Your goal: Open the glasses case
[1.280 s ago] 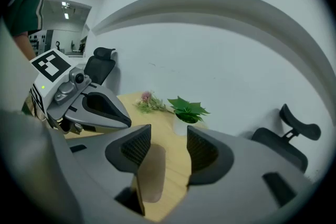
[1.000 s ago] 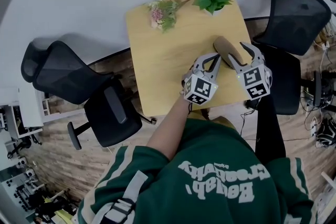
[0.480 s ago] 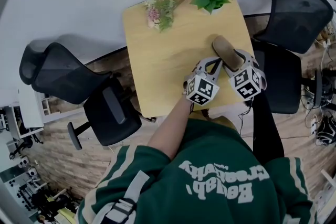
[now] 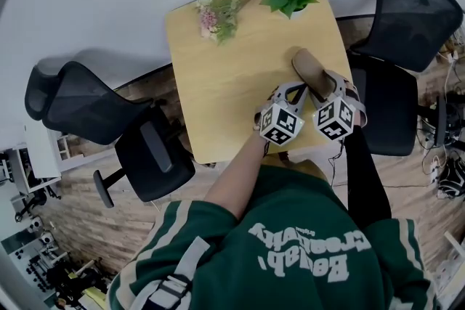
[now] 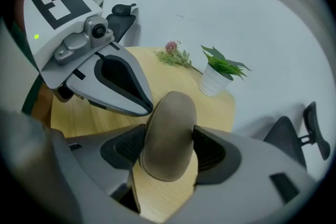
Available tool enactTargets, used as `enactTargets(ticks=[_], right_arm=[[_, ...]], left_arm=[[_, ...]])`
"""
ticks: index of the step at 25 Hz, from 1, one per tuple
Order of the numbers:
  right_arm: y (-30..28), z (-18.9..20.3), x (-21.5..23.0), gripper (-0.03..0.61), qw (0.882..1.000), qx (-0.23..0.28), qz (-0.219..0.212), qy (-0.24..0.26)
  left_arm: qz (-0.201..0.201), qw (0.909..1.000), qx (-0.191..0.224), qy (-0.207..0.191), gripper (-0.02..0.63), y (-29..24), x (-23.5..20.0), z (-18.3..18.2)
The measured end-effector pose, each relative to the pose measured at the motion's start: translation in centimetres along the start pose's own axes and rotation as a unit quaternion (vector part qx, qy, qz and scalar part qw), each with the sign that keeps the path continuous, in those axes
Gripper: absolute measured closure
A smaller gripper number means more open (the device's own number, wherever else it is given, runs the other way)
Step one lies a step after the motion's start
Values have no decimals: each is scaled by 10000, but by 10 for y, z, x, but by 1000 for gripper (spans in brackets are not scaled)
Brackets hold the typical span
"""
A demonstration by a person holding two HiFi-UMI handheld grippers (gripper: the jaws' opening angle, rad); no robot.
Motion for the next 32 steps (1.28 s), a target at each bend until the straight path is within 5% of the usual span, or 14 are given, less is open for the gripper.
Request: enactTargets(ticks=[7, 26, 32], right_arm=[[5, 1, 0, 296, 9996, 208, 0, -207], [23, 0, 11, 349, 9975, 380, 421, -431], [34, 0, 17, 471, 9948, 522, 764, -434]], left_arm=[[11, 9996, -260, 85, 600, -14, -2, 13], [12, 9997, -178, 169, 600, -19, -3, 11], [40, 9996, -192, 195, 600, -18, -3, 12]])
Point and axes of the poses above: the fingertips, and each gripper's own axes: y backward along the fingers, x to its right, z out of its underside, the point moved 4 cm from there along y, backward along the fingers, and after that the axes turned 15 degrees about -x, right-handed, at the moved point
